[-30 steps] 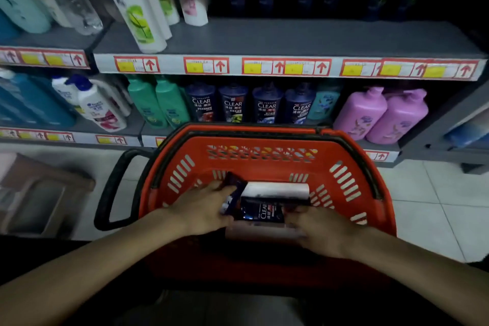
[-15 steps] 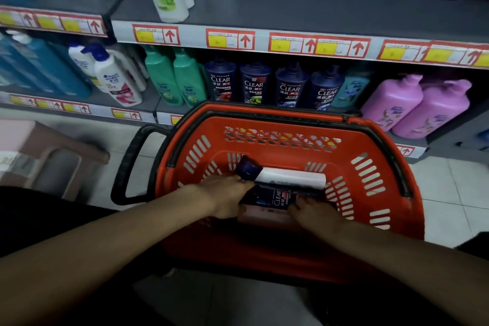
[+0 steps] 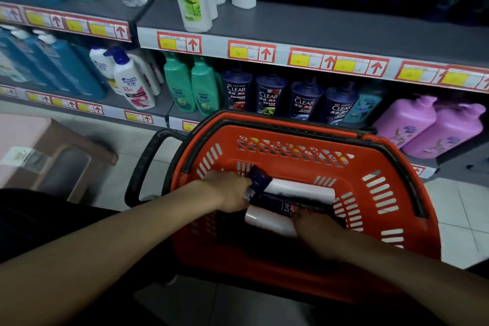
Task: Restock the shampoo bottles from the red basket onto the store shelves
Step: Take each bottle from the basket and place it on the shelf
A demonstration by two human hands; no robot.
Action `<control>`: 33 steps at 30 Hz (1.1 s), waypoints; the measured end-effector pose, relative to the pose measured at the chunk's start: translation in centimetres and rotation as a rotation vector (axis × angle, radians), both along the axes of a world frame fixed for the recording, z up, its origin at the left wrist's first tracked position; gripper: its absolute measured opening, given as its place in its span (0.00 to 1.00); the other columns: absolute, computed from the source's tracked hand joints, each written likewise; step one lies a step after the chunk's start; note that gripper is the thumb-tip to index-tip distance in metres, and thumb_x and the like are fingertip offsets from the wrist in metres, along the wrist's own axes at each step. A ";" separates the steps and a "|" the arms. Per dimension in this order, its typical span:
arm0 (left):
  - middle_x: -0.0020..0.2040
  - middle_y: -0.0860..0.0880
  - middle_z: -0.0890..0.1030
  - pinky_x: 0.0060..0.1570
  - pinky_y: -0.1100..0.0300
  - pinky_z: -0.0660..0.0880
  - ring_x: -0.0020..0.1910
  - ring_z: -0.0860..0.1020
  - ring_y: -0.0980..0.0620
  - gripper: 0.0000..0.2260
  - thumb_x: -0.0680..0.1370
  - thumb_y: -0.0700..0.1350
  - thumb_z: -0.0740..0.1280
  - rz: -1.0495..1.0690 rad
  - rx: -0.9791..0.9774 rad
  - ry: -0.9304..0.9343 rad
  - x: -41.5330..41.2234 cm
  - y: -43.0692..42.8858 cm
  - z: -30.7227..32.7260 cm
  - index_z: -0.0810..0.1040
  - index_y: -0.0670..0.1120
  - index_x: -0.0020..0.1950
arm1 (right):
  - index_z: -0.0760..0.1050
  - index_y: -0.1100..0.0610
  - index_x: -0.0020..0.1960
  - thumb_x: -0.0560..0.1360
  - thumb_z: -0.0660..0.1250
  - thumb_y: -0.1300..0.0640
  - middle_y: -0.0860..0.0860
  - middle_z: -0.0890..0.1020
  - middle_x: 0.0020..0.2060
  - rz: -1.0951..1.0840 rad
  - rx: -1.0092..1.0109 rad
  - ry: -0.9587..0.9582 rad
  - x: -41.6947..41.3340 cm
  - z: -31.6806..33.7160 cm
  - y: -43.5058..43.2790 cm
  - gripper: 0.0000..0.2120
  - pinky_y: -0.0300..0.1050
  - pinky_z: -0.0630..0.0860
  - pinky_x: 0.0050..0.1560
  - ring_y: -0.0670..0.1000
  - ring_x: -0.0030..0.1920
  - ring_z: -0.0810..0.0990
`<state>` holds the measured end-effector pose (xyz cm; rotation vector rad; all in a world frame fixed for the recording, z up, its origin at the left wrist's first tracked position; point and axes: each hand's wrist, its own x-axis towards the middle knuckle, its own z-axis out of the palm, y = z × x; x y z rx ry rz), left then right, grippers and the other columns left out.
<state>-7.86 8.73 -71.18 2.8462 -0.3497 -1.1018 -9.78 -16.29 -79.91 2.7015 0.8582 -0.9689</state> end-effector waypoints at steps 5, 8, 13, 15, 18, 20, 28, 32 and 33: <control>0.62 0.48 0.81 0.58 0.53 0.77 0.61 0.80 0.45 0.18 0.82 0.55 0.61 0.324 -0.099 -0.065 1.5 1.7 1.8 0.78 0.49 0.67 | 0.69 0.51 0.72 0.79 0.64 0.41 0.48 0.76 0.68 -0.227 0.299 0.063 1.1 2.8 -0.4 0.26 0.47 0.73 0.65 0.51 0.66 0.76; 0.58 0.44 0.84 0.55 0.55 0.77 0.55 0.82 0.44 0.18 0.85 0.54 0.59 0.584 -0.349 -0.072 2.4 2.1 2.8 0.78 0.44 0.66 | 0.74 0.50 0.64 0.79 0.67 0.41 0.47 0.80 0.58 -0.367 0.462 0.104 2.0 5.3 -0.4 0.19 0.42 0.74 0.54 0.49 0.57 0.78; 0.52 0.45 0.87 0.54 0.51 0.83 0.50 0.87 0.47 0.27 0.82 0.66 0.58 0.941 -0.890 0.100 2.6 0.6 4.5 0.77 0.47 0.68 | 0.74 0.52 0.61 0.78 0.72 0.46 0.48 0.83 0.53 -0.528 0.742 0.186 3.5 9.7 -0.1 0.16 0.52 0.78 0.55 0.50 0.53 0.82; 0.53 0.44 0.87 0.58 0.48 0.82 0.52 0.87 0.47 0.26 0.80 0.67 0.63 0.997 -1.051 0.114 2.8 -0.1 5.0 0.78 0.47 0.66 | 0.72 0.49 0.65 0.78 0.73 0.51 0.47 0.82 0.57 -0.618 0.915 0.249 3.7 11.3 0.3 0.18 0.51 0.81 0.57 0.47 0.56 0.83; 0.56 0.45 0.87 0.63 0.43 0.80 0.55 0.86 0.45 0.23 0.77 0.60 0.72 1.018 -1.198 0.090 3.0 -1.2 5.6 0.78 0.49 0.67 | 0.70 0.49 0.65 0.78 0.73 0.58 0.51 0.85 0.56 -0.752 1.064 0.366 3.7 13.5 1.0 0.19 0.50 0.83 0.56 0.48 0.54 0.85; 0.57 0.47 0.87 0.64 0.42 0.79 0.57 0.85 0.45 0.21 0.76 0.56 0.75 1.014 -1.271 0.061 2.9 -2.1 6.0 0.78 0.50 0.67 | 0.71 0.49 0.65 0.78 0.73 0.59 0.53 0.86 0.54 -0.784 1.125 0.424 3.9 14.6 1.2 0.19 0.54 0.83 0.56 0.51 0.54 0.86; 0.49 0.47 0.88 0.44 0.57 0.83 0.47 0.87 0.50 0.16 0.74 0.49 0.78 1.057 -1.349 -0.188 2.9 -4.2 8.6 0.83 0.46 0.60 | 0.76 0.47 0.68 0.77 0.74 0.56 0.48 0.86 0.56 -0.827 1.172 0.353 4.1 16.2 1.9 0.21 0.51 0.82 0.56 0.49 0.53 0.87; 0.46 0.49 0.89 0.45 0.56 0.83 0.44 0.87 0.52 0.15 0.72 0.51 0.80 1.063 -1.316 -0.314 3.3 -5.4 9.5 0.85 0.47 0.56 | 0.79 0.44 0.61 0.62 0.83 0.42 0.46 0.85 0.53 -0.758 1.082 0.128 4.0 16.2 3.1 0.30 0.49 0.85 0.49 0.46 0.51 0.85; 0.45 0.50 0.88 0.46 0.54 0.83 0.44 0.87 0.52 0.16 0.71 0.53 0.81 1.073 -1.305 -0.337 3.5 -5.6 9.7 0.85 0.47 0.55 | 0.79 0.44 0.60 0.59 0.84 0.41 0.45 0.84 0.52 -0.740 1.046 0.059 4.1 16.2 3.5 0.31 0.49 0.85 0.47 0.45 0.50 0.84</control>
